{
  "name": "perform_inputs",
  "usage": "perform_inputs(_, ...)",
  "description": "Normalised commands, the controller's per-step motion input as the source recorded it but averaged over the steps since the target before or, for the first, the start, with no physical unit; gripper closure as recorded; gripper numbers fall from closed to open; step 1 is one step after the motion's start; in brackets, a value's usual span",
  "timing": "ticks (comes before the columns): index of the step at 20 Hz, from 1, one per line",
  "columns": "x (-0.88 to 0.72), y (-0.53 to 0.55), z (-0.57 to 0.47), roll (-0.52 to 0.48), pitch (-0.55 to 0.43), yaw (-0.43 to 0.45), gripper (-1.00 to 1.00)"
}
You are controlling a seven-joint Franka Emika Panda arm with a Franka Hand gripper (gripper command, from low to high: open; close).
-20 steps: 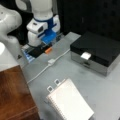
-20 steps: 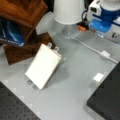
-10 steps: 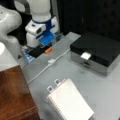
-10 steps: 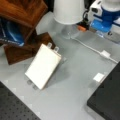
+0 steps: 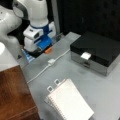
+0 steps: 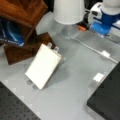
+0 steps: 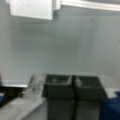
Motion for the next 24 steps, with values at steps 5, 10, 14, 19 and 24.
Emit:
perform_inputs(5, -0.29, 0.06, -0.35, 0.039, -0.286, 0.121, 1.0)
perform_inputs(10, -0.33, 0.02, -0.37, 0.032, -0.303, 0.108, 1.0)
perform_inputs(14, -0.39, 0.05, -0.36, 0.041, -0.328, 0.121, 1.0)
perform_inputs(19, -0.42, 0.05, -0.42, 0.057, -0.369, 0.143, 1.0)
perform_inputs(24, -0.45, 0.05, -0.5, 0.066, -0.378, 0.122, 1.0)
